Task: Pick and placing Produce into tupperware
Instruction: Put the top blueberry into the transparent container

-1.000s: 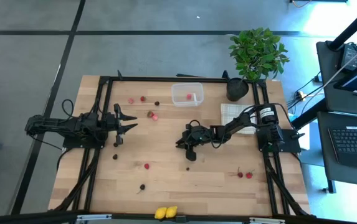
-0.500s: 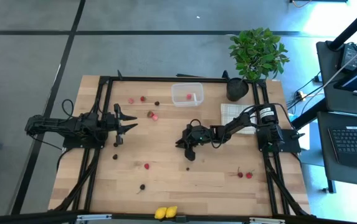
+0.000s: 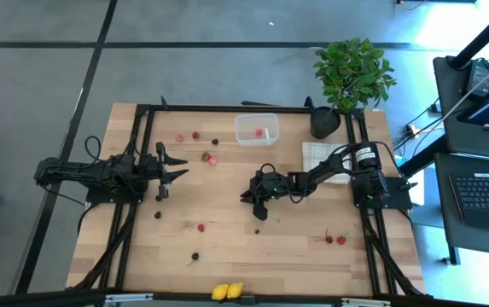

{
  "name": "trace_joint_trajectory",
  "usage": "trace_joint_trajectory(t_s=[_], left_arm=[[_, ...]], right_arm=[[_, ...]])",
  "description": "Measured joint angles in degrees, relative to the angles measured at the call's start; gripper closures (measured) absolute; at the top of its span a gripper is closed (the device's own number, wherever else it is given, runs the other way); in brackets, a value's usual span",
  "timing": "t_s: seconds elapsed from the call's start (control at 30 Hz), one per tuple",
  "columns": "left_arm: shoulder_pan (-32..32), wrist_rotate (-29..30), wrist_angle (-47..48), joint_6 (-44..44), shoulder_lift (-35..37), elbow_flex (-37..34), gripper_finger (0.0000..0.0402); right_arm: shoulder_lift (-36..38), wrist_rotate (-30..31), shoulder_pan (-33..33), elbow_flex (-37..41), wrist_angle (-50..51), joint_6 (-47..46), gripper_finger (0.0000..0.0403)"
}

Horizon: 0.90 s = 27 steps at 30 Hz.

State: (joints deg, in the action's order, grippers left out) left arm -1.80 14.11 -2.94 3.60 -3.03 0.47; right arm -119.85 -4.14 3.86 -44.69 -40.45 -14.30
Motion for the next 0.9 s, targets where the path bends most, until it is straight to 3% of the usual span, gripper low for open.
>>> trace_joint_trajectory(t_s=[0.3, 0.9], left_arm=[[0.0, 0.0, 0.0, -0.1, 0.0, 0.0, 0.0278], [0.0, 0.0, 0.1, -0.1, 0.0, 0.0, 0.0278]], right_arm=[[-0.3, -4.0, -1.1, 0.3, -2.0, 5.3, 0.0322], [0.0, -2.1, -0.9, -0.1, 0.9, -0.6, 0.0322]])
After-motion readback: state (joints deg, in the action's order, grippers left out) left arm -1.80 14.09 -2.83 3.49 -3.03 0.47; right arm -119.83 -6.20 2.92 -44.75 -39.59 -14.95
